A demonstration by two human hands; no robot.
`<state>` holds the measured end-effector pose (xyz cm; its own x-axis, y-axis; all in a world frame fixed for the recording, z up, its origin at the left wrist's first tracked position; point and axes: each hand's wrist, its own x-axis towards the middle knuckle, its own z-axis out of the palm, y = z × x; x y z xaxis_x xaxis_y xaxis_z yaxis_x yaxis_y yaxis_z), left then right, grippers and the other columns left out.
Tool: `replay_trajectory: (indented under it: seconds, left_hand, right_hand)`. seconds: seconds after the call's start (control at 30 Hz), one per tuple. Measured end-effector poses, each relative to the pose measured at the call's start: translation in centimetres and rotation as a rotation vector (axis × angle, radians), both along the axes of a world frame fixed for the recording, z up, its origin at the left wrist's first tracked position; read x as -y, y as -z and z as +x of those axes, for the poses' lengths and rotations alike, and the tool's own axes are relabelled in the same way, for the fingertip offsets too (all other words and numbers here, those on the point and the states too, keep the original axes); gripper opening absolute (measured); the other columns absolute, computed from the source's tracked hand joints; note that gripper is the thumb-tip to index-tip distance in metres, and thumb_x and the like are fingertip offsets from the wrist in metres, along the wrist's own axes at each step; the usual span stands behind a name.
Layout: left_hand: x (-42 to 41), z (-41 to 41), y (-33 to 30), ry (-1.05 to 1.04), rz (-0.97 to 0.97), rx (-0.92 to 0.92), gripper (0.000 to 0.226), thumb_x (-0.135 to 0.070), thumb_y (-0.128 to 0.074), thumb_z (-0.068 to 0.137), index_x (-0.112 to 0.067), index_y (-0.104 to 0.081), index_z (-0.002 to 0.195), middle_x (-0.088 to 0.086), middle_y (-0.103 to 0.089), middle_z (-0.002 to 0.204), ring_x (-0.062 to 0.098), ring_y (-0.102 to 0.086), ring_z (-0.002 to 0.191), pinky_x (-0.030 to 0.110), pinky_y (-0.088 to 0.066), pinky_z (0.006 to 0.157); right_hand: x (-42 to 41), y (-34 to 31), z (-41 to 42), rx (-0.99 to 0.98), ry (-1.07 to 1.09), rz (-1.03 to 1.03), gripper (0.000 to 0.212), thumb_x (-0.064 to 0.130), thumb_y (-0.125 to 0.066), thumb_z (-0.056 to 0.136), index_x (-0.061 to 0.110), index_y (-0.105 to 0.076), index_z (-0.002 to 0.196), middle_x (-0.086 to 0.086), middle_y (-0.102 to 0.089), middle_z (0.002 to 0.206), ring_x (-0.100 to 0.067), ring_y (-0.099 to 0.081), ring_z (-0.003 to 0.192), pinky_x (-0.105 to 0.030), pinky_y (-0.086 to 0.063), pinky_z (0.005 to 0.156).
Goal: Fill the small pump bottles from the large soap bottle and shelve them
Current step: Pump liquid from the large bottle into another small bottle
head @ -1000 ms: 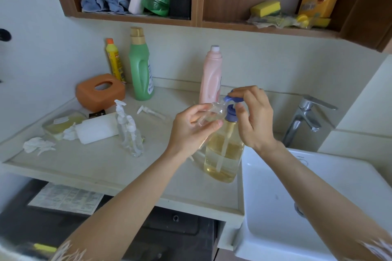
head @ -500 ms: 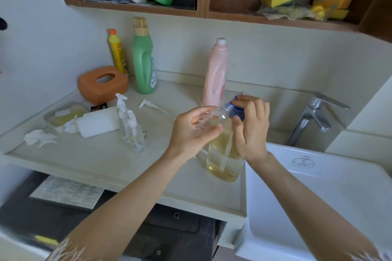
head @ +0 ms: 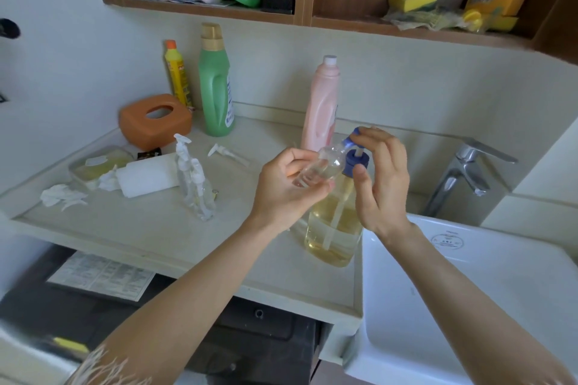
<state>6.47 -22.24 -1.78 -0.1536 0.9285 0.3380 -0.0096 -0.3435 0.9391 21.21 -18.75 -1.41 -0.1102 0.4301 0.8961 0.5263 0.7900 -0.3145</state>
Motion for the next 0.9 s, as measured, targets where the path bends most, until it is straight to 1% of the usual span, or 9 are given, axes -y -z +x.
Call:
replay_trajectory:
  seconds: [0.07,0.13,0.23,0.3,0.43,0.57,0.63,0.8,0.9]
  left_hand:
    - [0.0,0.0,0.5,0.011,-0.008,-0.006,0.038,-0.002,-0.083,0.064,-0.015,-0.062,0.093,0.005,-0.074,0.091,0.011,-0.068,0.074,0.021,-0.054,0.070]
    - [0.1,-0.4,1.0,0.016,-0.032,-0.016,0.038,-0.004,-0.083,0.064,-0.014,-0.064,0.095,0.009,-0.073,0.095,0.011,-0.068,0.077,0.021,-0.054,0.071]
    - [0.1,-0.7,1.4,0.031,-0.047,-0.013,0.037,-0.002,-0.084,0.065,-0.017,-0.064,0.093,0.001,-0.073,0.091,0.008,-0.068,0.077,0.018,-0.052,0.070]
    - [0.1,-0.7,1.4,0.048,-0.067,0.012,0.034,0.004,-0.081,0.069,-0.013,-0.064,0.093,-0.001,-0.073,0.084,0.011,-0.067,0.071,0.020,-0.052,0.066]
    - [0.2,-0.5,1.4,0.071,-0.113,0.063,0.029,0.006,-0.076,0.075,-0.009,-0.064,0.096,0.015,-0.074,0.087,0.025,-0.062,0.073,0.035,-0.054,0.068]
    - [0.4,-0.5,0.6,0.082,-0.103,0.097,0.035,0.002,-0.076,0.077,-0.003,-0.065,0.110,0.008,-0.074,0.092,0.017,-0.064,0.077,0.023,-0.053,0.066]
    - [0.3,-0.4,0.1,0.079,-0.093,0.107,0.036,0.000,-0.075,0.078,-0.006,-0.067,0.113,0.006,-0.074,0.094,0.014,-0.065,0.078,0.023,-0.052,0.068]
    - [0.5,-0.3,-0.2,0.076,-0.068,0.127,0.036,0.000,-0.076,0.078,-0.013,-0.067,0.110,-0.001,-0.073,0.088,0.008,-0.062,0.067,0.022,-0.050,0.059]
    - [0.6,-0.1,0.2,0.086,-0.066,0.132,0.035,-0.001,-0.077,0.076,-0.016,-0.068,0.107,-0.005,-0.073,0.081,0.016,-0.056,0.060,0.023,-0.048,0.053]
  right_hand:
    - [-0.6,0.6,-0.2,0.002,0.021,-0.013,0.036,0.020,-0.038,0.087,-0.004,-0.062,0.100,-0.014,-0.061,0.107,-0.028,-0.051,0.105,-0.022,-0.033,0.094]
    - [-0.9,1.0,-0.7,-0.015,0.041,-0.038,0.034,0.020,-0.038,0.084,-0.002,-0.062,0.094,-0.009,-0.059,0.100,-0.029,-0.050,0.093,-0.016,-0.031,0.088]
    - [-1.1,1.5,-1.0,-0.040,0.060,-0.030,0.031,0.017,-0.038,0.081,0.000,-0.062,0.090,-0.002,-0.055,0.096,-0.023,-0.044,0.086,-0.012,-0.029,0.085]
    - [-1.0,1.6,-1.0,-0.051,0.061,-0.047,0.030,0.015,-0.038,0.080,0.001,-0.062,0.090,-0.006,-0.058,0.095,-0.023,-0.044,0.086,-0.012,-0.030,0.084]
    - [-0.2,1.4,-1.3,-0.061,0.068,-0.097,0.032,0.014,-0.037,0.077,-0.001,-0.062,0.091,-0.012,-0.060,0.096,-0.029,-0.047,0.086,-0.010,-0.030,0.084]
    - [0.3,-0.2,-0.6,-0.023,0.036,-0.088,0.034,0.015,-0.037,0.080,-0.001,-0.064,0.093,-0.010,-0.062,0.103,-0.031,-0.051,0.090,-0.008,-0.028,0.087]
    - [-0.1,-1.2,-0.2,-0.010,0.017,-0.084,0.034,0.017,-0.038,0.084,0.000,-0.066,0.093,-0.009,-0.063,0.102,-0.031,-0.054,0.092,-0.008,-0.030,0.086]
    - [-0.5,-0.5,-0.1,-0.010,-0.048,-0.007,0.040,0.022,-0.038,0.091,-0.006,-0.064,0.104,-0.008,-0.061,0.113,-0.023,-0.053,0.112,-0.027,-0.036,0.101]
    - [-0.8,0.5,-0.6,-0.064,-0.085,0.024,0.055,0.036,-0.031,0.099,-0.009,-0.062,0.103,-0.007,-0.058,0.113,-0.019,-0.050,0.113,-0.035,-0.037,0.102]
